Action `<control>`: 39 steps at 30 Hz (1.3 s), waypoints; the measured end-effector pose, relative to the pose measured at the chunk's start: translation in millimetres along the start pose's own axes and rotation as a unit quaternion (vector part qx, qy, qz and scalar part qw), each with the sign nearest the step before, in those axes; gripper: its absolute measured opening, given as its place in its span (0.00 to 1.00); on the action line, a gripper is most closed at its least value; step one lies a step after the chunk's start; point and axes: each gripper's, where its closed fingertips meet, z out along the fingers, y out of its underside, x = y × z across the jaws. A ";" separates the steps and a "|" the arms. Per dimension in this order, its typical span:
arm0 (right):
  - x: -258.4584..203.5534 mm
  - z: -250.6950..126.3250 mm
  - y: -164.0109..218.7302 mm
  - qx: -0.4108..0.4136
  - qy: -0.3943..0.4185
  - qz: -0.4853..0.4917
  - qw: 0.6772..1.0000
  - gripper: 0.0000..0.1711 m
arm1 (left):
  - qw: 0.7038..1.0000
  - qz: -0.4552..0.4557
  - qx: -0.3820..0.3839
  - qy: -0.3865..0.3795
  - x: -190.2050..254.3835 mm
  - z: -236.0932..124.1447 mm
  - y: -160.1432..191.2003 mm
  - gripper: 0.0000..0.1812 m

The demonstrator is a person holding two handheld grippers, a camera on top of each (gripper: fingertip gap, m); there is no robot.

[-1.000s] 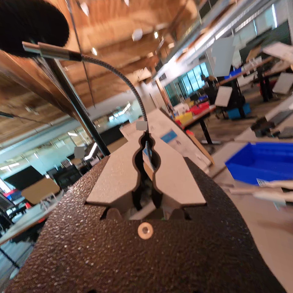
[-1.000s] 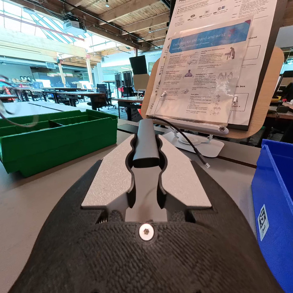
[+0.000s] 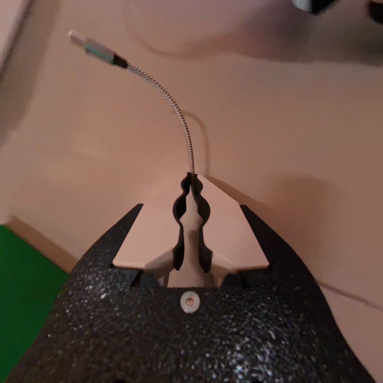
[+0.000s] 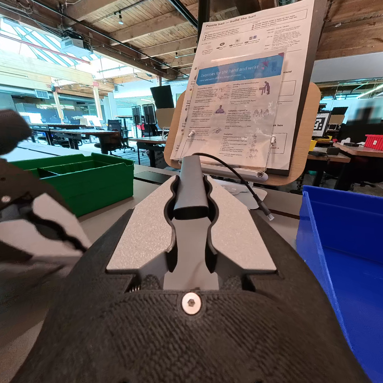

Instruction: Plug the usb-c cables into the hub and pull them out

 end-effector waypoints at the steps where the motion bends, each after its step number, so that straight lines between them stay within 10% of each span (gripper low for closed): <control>1: 0.6 0.1 0.5 -0.002 0.000 -0.001 1.000 0.13 | 0.999 0.001 0.016 -0.039 -18.2 -4.3 -9.3 0.00; 8: 3.8 1.3 5.0 -0.009 0.001 0.004 1.000 0.13 | 0.933 -0.019 0.253 -0.255 -144.1 -175.2 -138.6 0.00; 12: 4.4 1.6 5.0 -0.009 0.003 0.005 1.000 0.13 | 0.930 -0.019 0.302 -0.208 -147.0 -231.1 -169.8 0.00; 19: 7.0 -0.1 -0.3 -0.001 0.008 0.007 1.000 0.13 | 0.981 0.027 0.192 0.026 -36.1 -134.2 -88.6 0.00; 27: 7.1 0.4 1.6 -0.003 0.006 0.011 1.000 0.13 | 0.997 0.031 -0.012 0.072 33.8 -26.2 31.3 0.00; 39: 9.4 0.5 2.6 -0.006 0.004 0.018 1.000 0.13 | 0.996 0.005 0.029 0.088 50.4 -15.9 -11.9 0.21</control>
